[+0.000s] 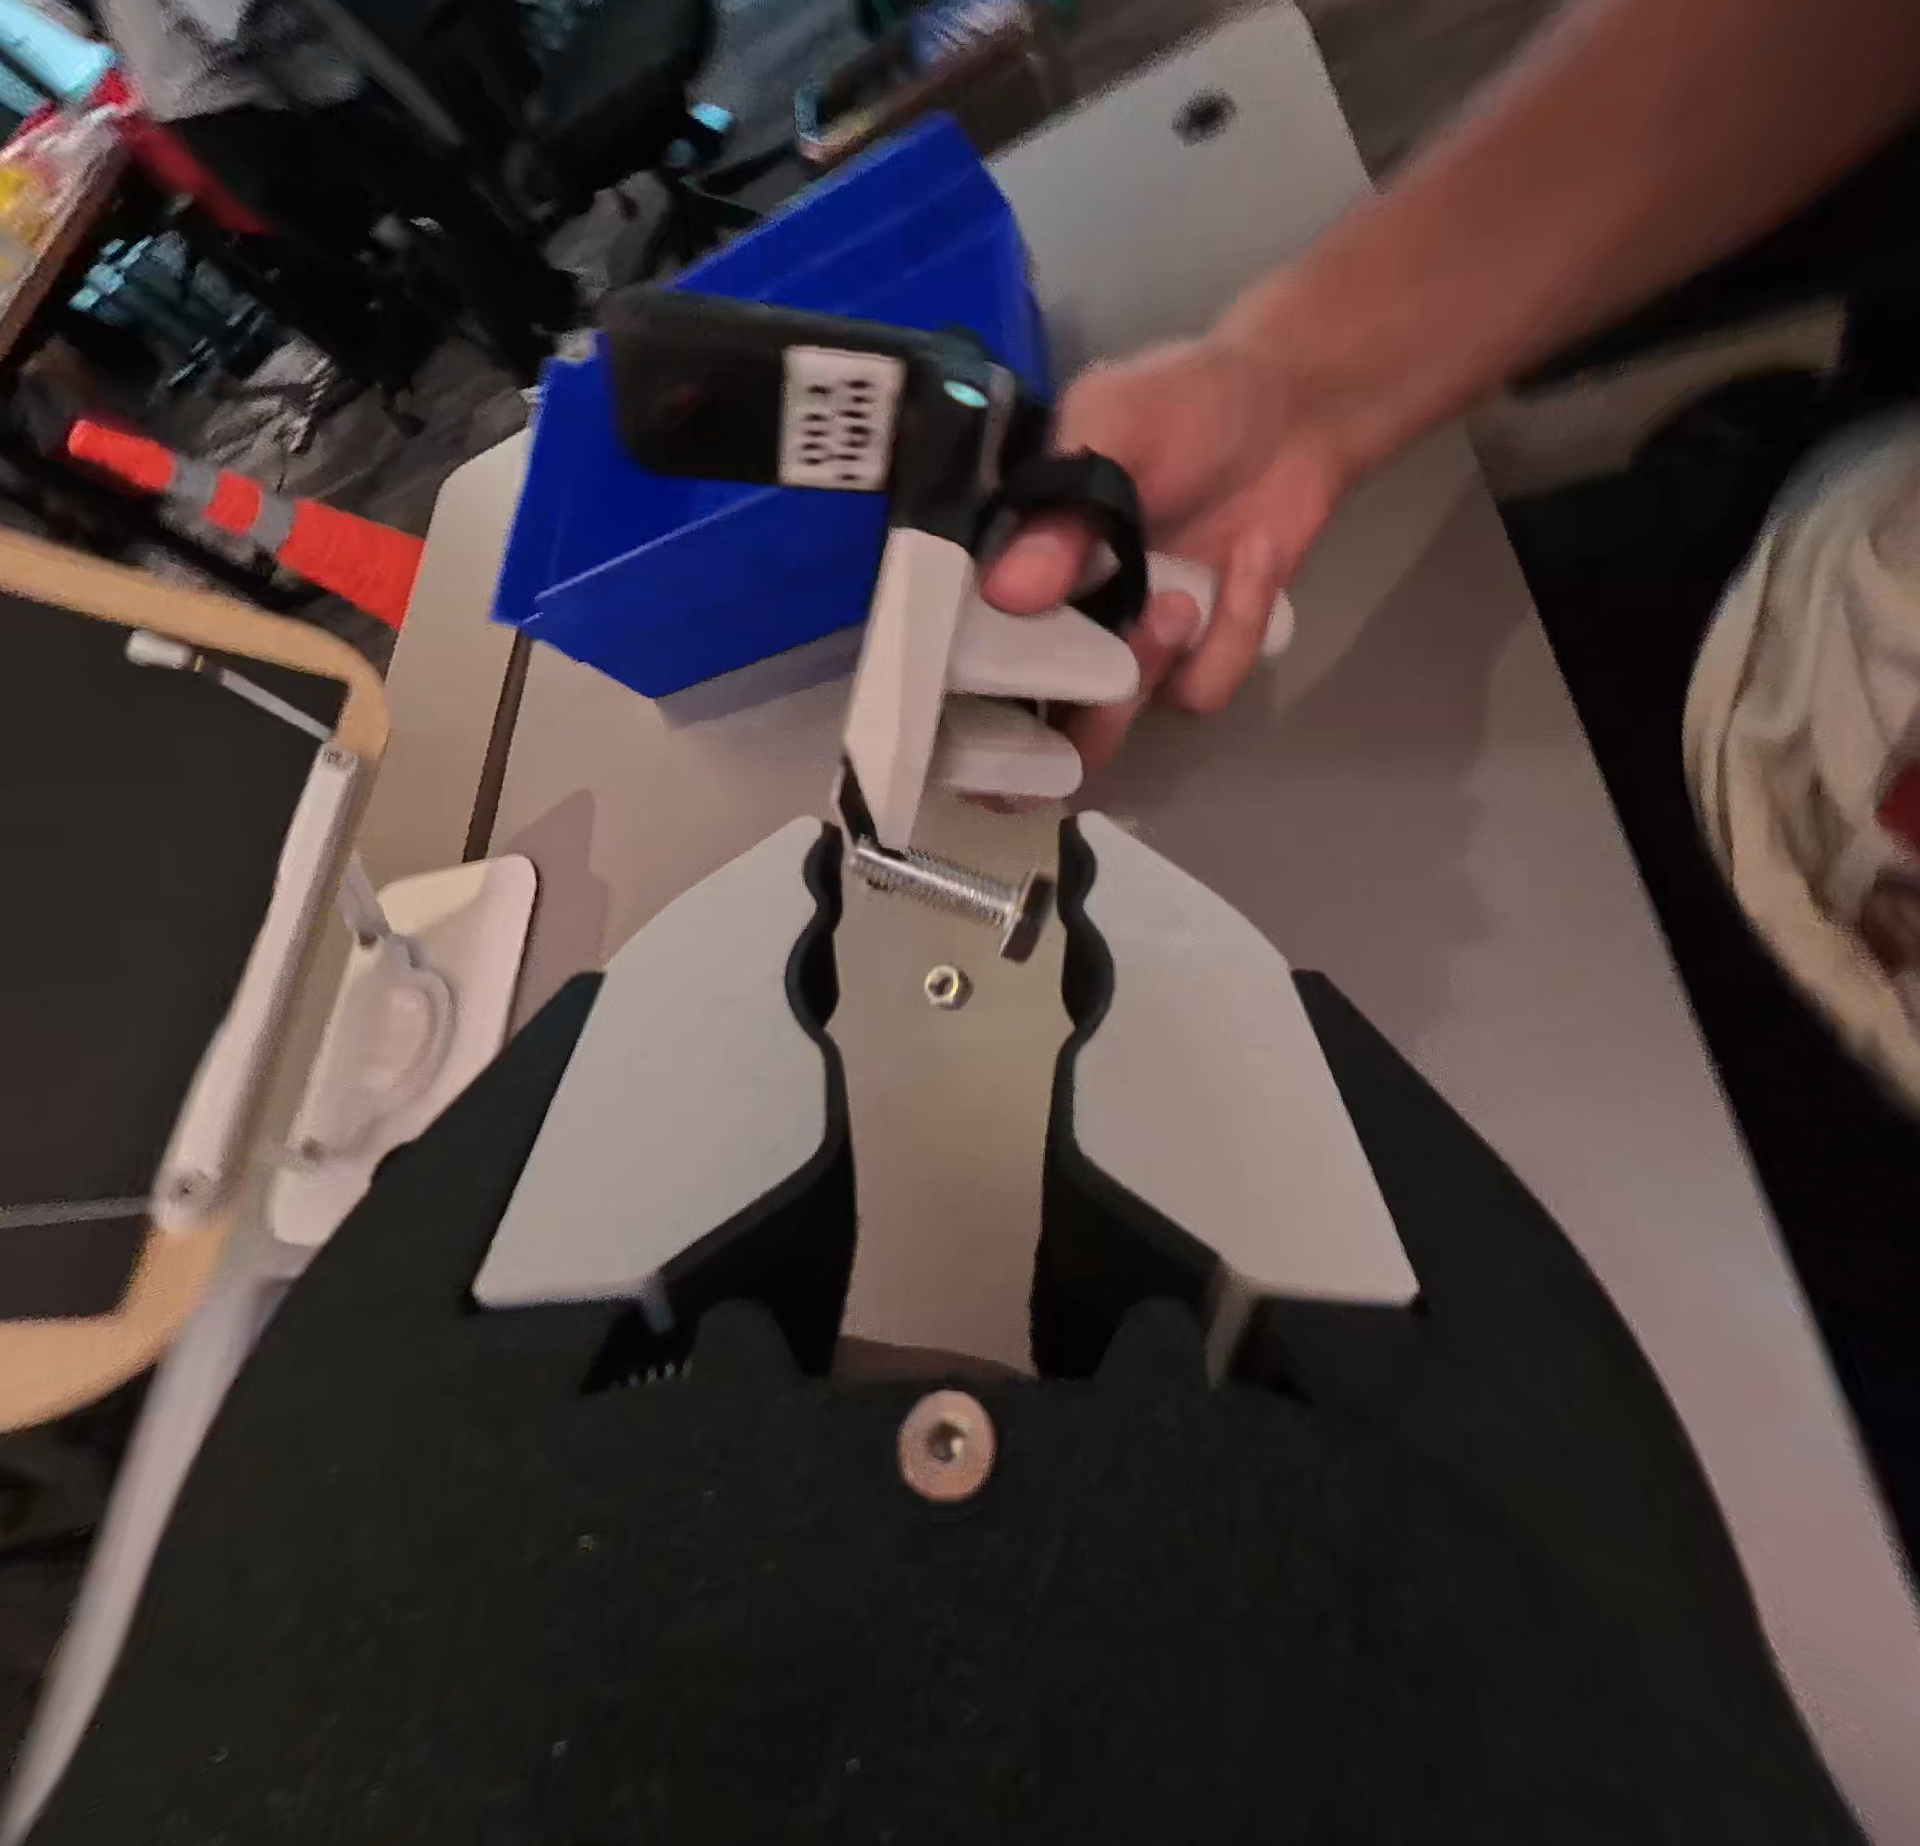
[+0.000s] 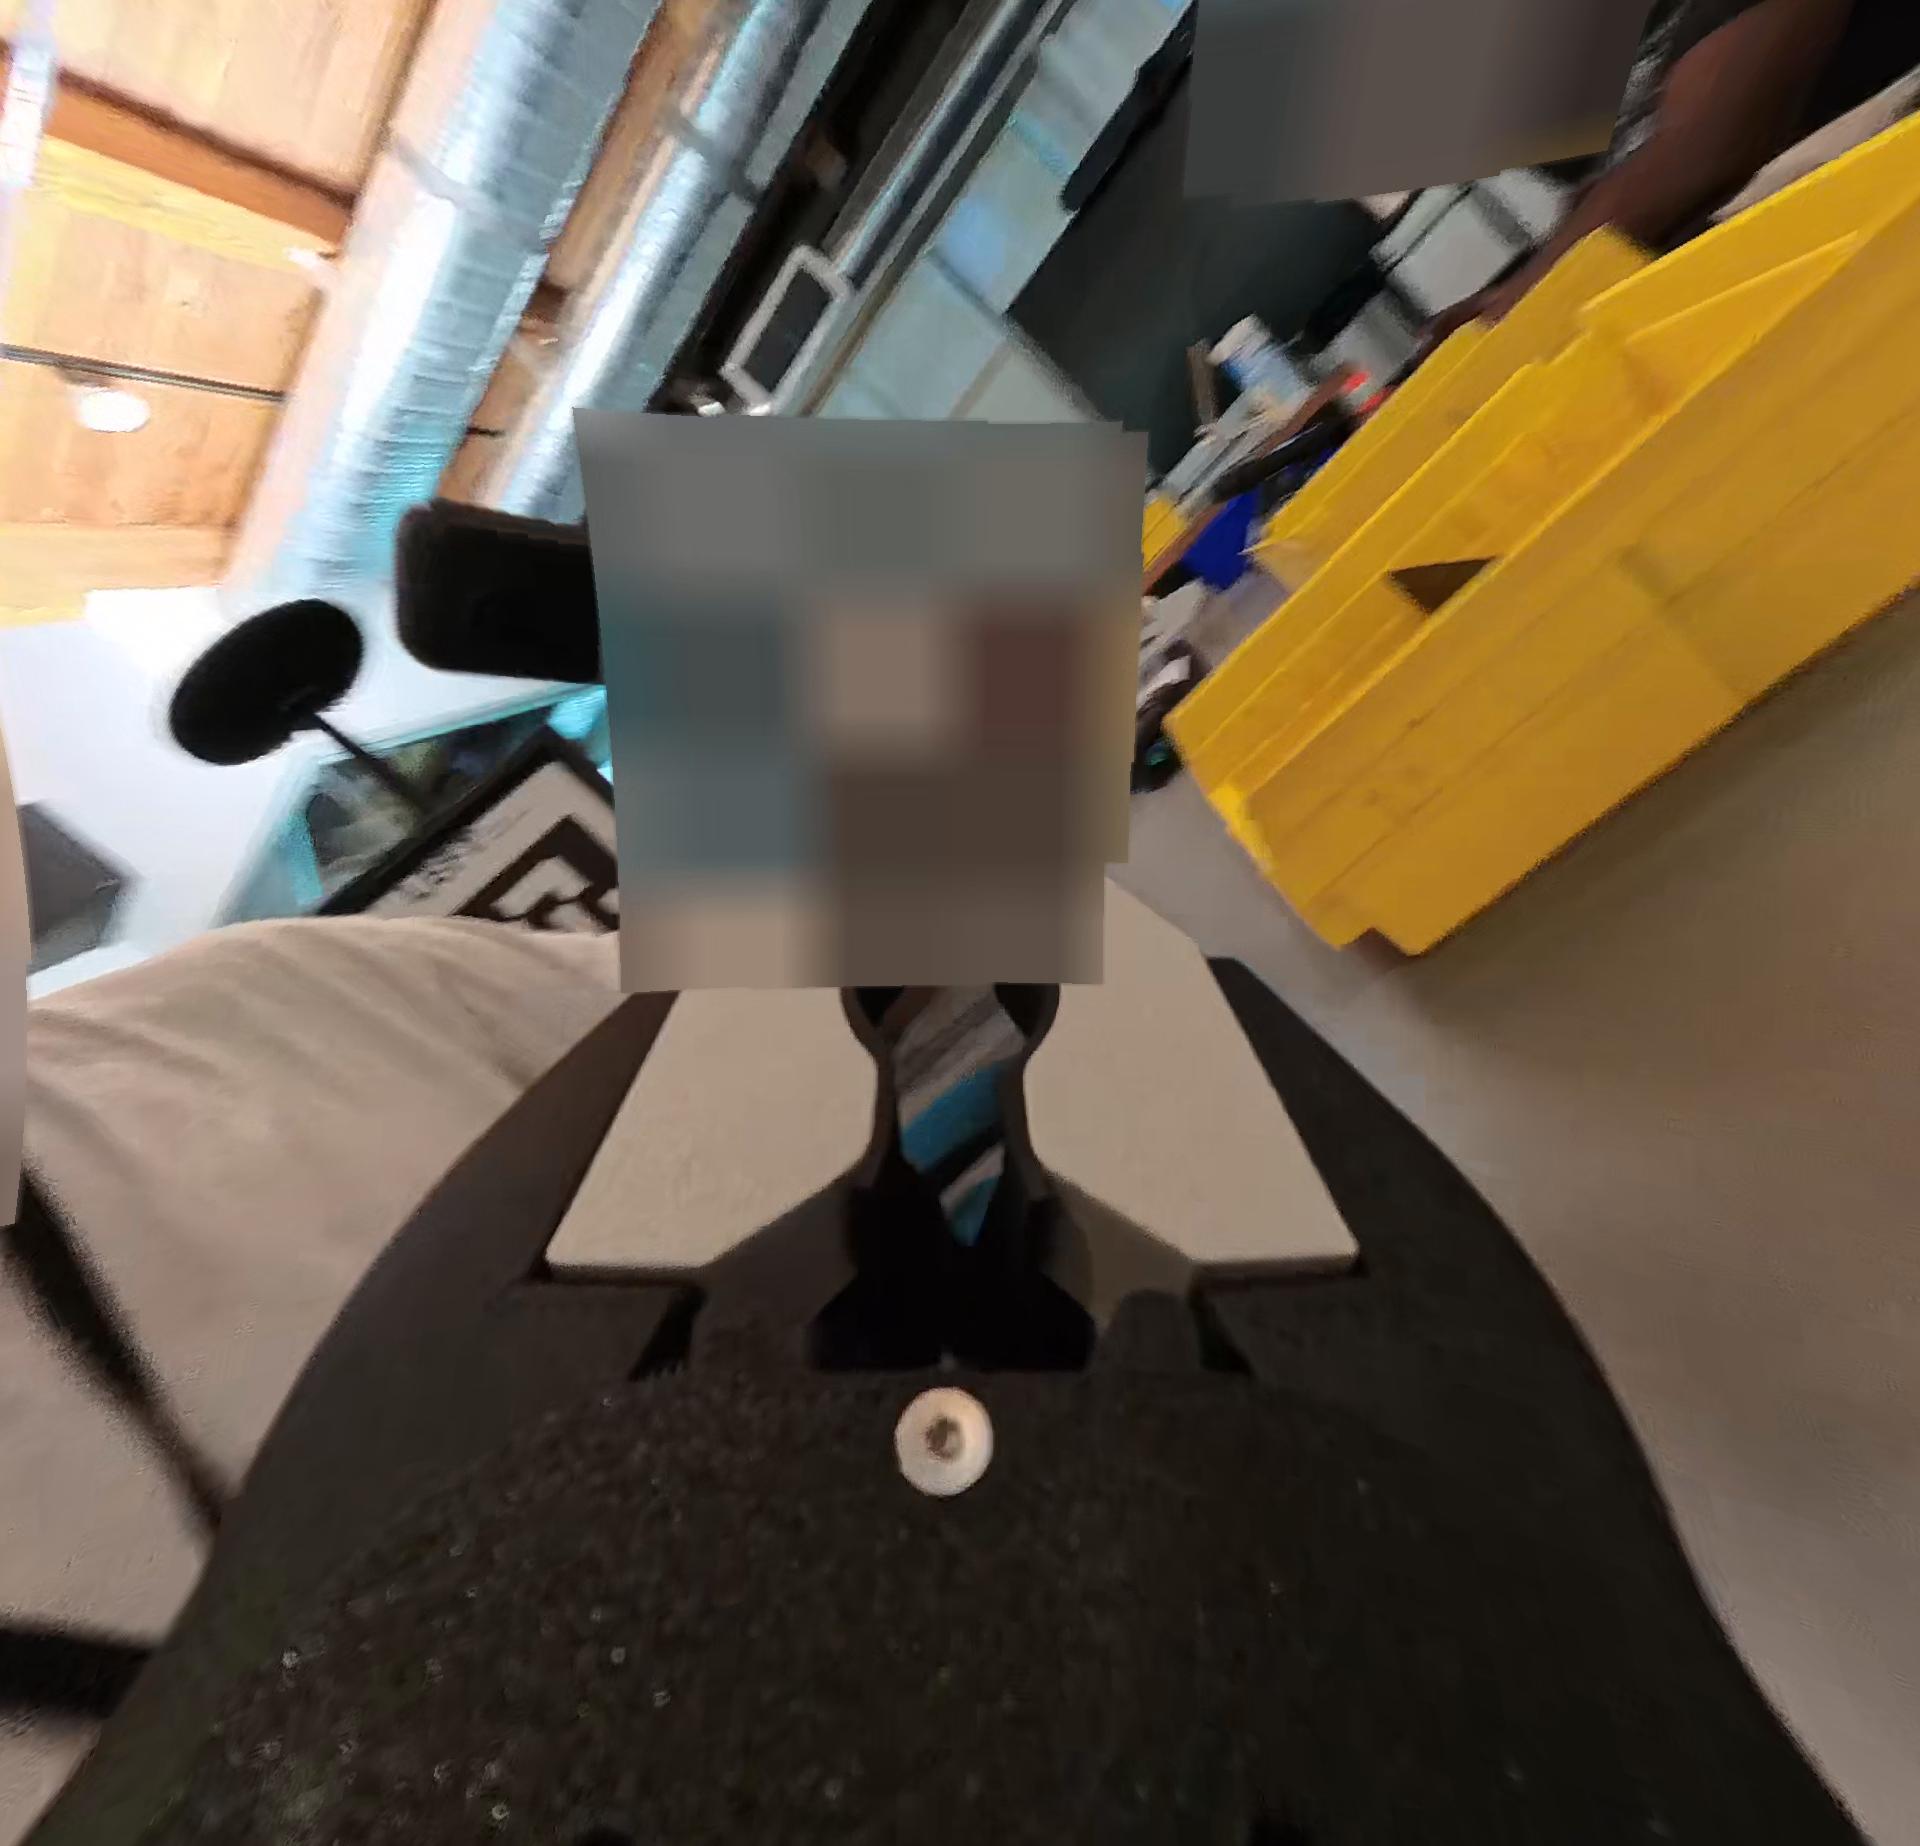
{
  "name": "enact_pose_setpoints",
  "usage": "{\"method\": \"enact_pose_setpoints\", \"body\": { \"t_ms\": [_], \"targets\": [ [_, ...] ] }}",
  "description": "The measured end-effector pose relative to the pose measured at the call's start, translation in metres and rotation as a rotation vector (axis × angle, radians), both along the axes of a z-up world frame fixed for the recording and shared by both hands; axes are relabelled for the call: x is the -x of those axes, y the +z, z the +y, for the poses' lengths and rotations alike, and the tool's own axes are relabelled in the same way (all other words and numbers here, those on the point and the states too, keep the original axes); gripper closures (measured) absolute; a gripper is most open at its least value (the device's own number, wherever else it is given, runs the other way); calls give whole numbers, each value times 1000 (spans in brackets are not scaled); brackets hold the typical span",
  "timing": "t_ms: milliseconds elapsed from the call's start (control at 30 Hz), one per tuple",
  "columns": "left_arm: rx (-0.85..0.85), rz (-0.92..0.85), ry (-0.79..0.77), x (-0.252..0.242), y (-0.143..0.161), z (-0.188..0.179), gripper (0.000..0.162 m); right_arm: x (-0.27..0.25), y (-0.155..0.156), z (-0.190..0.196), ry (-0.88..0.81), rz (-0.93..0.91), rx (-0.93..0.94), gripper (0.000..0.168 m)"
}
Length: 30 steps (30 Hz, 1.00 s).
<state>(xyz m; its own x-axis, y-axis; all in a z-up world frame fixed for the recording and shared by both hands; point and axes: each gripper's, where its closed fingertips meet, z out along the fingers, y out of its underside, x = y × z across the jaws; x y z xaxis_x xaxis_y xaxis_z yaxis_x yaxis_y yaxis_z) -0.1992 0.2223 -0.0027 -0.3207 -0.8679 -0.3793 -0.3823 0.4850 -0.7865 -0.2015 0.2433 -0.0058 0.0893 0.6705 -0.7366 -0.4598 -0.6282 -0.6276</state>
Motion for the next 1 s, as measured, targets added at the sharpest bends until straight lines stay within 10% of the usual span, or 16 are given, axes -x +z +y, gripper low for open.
{"method": "enact_pose_setpoints", "body": {
  "t_ms": [167, 400, 1000],
  "targets": [
    [364, -66, 314, 2, -40, 10, 112, -17, -31, 10, -290, -424, -251, 160],
    [348, -170, 576, 10, -86, 17, 127, -11, -30, 6, -366, -586, -336, 160],
    [353, -286, 515, 13, -71, 4, 144, 20, -34, -7, -259, -511, -278, 159]
  ]
}}
